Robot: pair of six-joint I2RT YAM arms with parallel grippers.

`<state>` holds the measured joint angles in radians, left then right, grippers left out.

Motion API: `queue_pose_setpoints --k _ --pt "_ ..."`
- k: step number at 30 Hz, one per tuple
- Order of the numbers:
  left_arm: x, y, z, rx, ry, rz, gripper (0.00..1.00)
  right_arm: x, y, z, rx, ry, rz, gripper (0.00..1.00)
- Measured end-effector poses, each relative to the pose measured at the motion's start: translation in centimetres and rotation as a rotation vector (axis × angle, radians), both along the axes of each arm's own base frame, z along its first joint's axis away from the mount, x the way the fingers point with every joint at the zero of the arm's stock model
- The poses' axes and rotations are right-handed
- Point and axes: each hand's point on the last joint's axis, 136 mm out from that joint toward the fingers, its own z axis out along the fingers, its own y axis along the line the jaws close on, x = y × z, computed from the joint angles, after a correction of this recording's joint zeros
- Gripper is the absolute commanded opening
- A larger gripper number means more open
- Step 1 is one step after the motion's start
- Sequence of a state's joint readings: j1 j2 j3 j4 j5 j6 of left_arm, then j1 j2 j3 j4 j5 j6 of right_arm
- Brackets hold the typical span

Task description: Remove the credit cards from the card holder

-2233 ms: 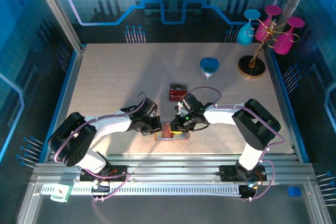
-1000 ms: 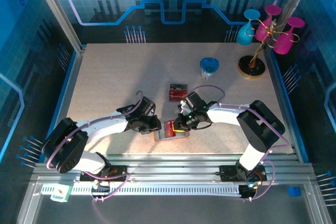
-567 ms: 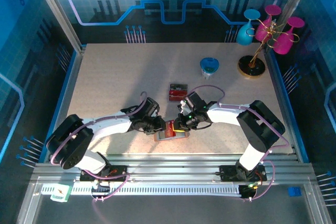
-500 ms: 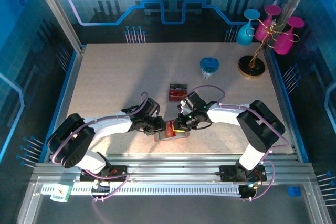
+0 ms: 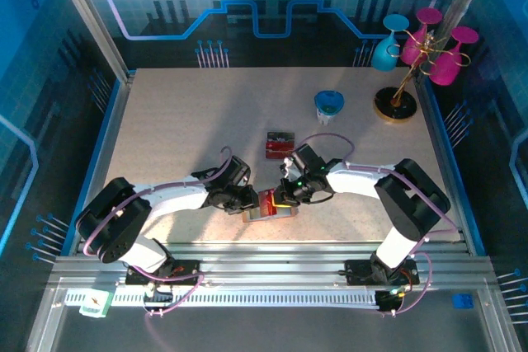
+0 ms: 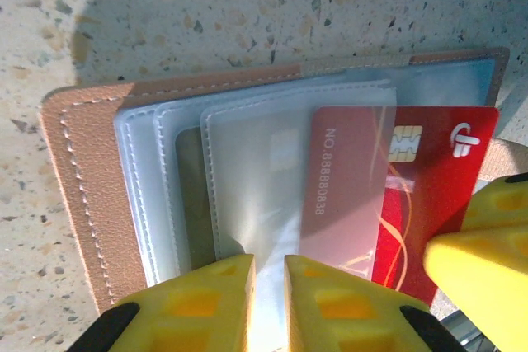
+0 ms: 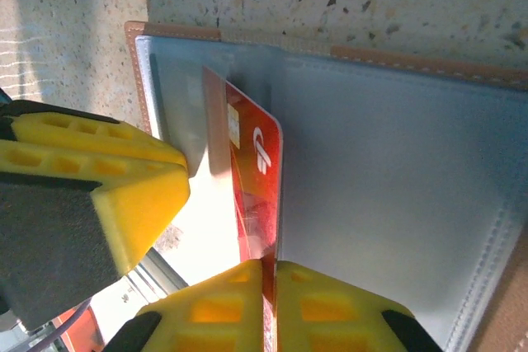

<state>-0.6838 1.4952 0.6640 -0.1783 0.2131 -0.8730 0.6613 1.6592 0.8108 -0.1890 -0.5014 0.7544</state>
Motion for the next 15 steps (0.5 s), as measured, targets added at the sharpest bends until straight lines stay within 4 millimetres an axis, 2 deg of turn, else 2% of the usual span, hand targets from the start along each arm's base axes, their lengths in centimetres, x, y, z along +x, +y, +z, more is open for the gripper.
queue_pose_setpoints --k 15 --pt "-0.1 0.1 0.0 0.000 0.000 0.000 0.18 0.5 -2.0 1.7 -0.025 -0.044 -0.016 0.03"
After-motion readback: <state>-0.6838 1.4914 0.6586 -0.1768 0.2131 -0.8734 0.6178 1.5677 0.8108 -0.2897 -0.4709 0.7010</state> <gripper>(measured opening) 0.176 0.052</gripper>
